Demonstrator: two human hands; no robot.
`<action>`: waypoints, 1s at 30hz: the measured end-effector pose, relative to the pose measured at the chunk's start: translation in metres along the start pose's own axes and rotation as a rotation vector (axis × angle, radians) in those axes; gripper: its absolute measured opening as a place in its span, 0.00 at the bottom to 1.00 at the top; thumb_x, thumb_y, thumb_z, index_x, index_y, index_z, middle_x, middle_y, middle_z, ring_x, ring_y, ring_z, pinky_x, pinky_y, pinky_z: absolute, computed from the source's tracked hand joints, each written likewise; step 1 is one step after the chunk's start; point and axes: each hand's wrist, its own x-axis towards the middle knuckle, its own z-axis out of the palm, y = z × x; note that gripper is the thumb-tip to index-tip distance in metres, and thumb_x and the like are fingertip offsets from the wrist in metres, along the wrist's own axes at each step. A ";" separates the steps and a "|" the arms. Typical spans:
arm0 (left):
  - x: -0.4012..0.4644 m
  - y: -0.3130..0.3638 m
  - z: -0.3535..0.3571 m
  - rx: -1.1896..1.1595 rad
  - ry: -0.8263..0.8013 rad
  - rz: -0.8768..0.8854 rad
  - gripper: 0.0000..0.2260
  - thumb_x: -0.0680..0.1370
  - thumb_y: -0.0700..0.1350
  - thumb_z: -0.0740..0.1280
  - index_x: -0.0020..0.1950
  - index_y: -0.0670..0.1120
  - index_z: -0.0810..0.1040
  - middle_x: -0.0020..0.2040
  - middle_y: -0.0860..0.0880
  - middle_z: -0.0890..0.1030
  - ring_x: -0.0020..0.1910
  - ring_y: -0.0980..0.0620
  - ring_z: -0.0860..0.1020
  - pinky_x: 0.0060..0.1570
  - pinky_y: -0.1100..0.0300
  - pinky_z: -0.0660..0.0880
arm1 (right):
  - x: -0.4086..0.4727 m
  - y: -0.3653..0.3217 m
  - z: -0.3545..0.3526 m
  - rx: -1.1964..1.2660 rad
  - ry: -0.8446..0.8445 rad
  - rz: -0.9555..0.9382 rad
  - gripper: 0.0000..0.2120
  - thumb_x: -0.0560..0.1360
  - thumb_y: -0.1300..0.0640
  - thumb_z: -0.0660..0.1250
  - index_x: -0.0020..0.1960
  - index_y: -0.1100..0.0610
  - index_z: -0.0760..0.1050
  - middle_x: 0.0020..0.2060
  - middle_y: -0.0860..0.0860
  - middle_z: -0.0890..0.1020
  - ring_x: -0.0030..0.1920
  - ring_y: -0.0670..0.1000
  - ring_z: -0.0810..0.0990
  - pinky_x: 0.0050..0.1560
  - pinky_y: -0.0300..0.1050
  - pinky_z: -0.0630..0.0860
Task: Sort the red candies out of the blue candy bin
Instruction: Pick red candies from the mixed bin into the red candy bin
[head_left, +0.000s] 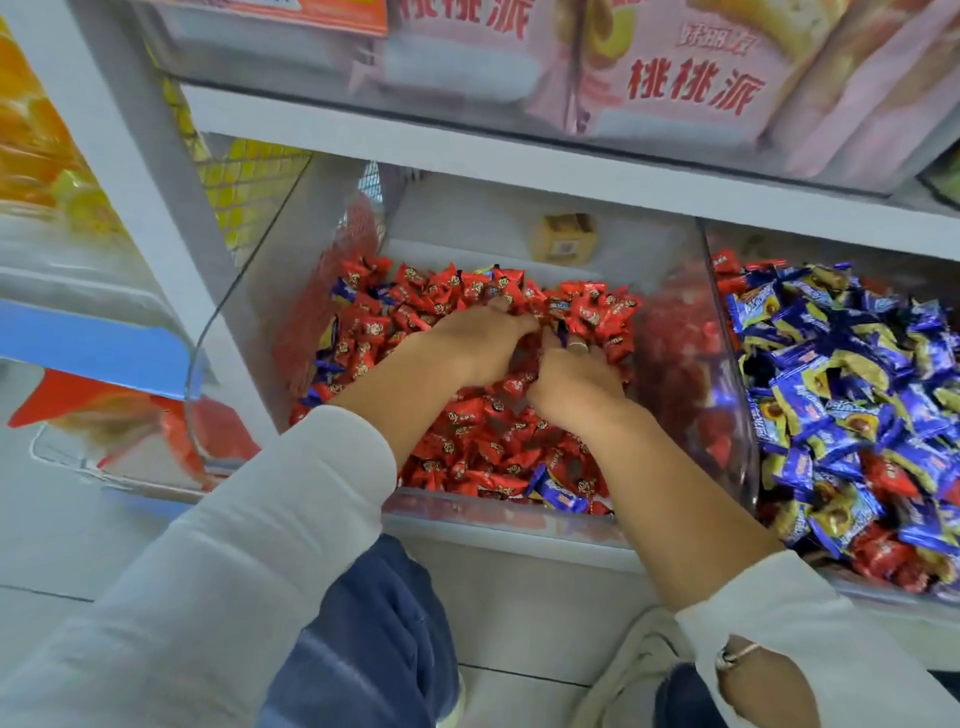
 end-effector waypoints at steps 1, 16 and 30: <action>-0.003 -0.003 -0.003 -0.028 -0.012 0.004 0.23 0.77 0.39 0.63 0.70 0.53 0.67 0.65 0.41 0.70 0.58 0.42 0.74 0.53 0.52 0.74 | -0.001 0.000 0.000 0.032 0.030 -0.041 0.31 0.76 0.56 0.62 0.75 0.55 0.56 0.70 0.59 0.65 0.68 0.61 0.64 0.64 0.54 0.67; -0.047 -0.044 -0.002 -0.270 0.200 -0.108 0.22 0.72 0.33 0.67 0.63 0.51 0.76 0.65 0.43 0.67 0.56 0.45 0.75 0.58 0.59 0.71 | -0.015 0.002 -0.003 0.269 0.067 -0.130 0.16 0.79 0.56 0.59 0.66 0.54 0.72 0.62 0.55 0.77 0.59 0.56 0.76 0.57 0.48 0.73; -0.050 -0.042 0.000 -0.171 0.225 -0.142 0.10 0.76 0.40 0.66 0.57 0.45 0.76 0.55 0.45 0.76 0.51 0.46 0.77 0.50 0.57 0.73 | -0.012 0.010 0.002 0.117 0.092 -0.116 0.22 0.75 0.50 0.67 0.66 0.55 0.70 0.61 0.55 0.75 0.60 0.57 0.74 0.56 0.48 0.73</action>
